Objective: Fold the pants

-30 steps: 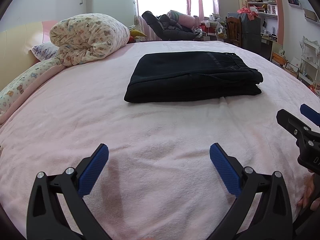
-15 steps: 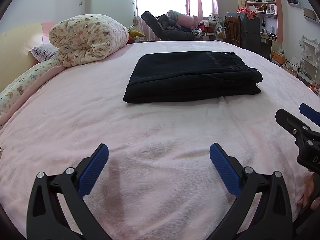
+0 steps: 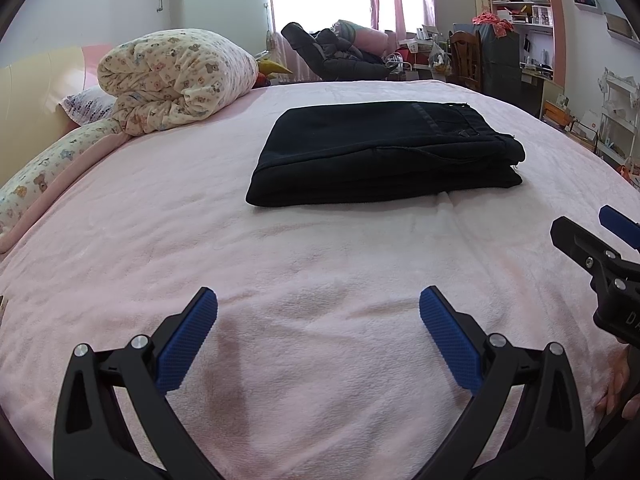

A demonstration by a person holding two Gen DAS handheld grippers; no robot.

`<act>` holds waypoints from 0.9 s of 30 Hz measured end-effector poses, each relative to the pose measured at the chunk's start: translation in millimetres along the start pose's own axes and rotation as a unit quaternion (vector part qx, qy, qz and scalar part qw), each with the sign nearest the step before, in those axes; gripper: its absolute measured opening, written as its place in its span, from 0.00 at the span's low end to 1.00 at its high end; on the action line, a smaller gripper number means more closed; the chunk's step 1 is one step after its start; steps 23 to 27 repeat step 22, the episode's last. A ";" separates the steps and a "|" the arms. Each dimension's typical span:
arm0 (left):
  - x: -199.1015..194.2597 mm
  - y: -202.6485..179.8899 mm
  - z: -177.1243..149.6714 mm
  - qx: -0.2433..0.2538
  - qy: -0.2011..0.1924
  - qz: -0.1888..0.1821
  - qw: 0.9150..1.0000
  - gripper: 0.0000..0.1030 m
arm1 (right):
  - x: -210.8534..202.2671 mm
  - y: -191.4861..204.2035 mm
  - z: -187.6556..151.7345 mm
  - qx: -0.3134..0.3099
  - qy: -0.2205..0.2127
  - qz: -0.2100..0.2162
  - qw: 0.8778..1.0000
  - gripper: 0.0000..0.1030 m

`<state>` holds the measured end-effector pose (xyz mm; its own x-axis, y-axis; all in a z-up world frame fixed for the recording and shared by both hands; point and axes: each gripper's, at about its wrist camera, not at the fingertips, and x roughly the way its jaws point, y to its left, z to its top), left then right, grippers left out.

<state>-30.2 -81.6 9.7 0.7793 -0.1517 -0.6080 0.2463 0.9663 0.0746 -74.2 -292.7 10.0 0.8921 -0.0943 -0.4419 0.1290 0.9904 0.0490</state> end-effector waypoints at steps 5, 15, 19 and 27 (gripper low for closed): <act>-1.3 0.3 0.1 0.000 -0.004 0.004 1.000 0.98 | 0.0 -0.1 0.2 0.000 0.000 0.000 1.000 0.99; -2.2 1.7 0.9 0.002 -0.005 0.005 1.000 0.98 | 0.0 -0.6 0.4 0.000 0.001 0.000 1.000 0.99; -3.0 1.8 0.8 -0.002 -0.004 0.007 1.000 0.98 | -0.1 -1.2 0.7 0.000 0.001 0.000 1.000 0.99; -3.4 2.5 1.1 -0.006 -0.003 0.005 1.000 0.98 | -0.2 -1.3 0.9 0.000 0.001 0.000 1.000 0.99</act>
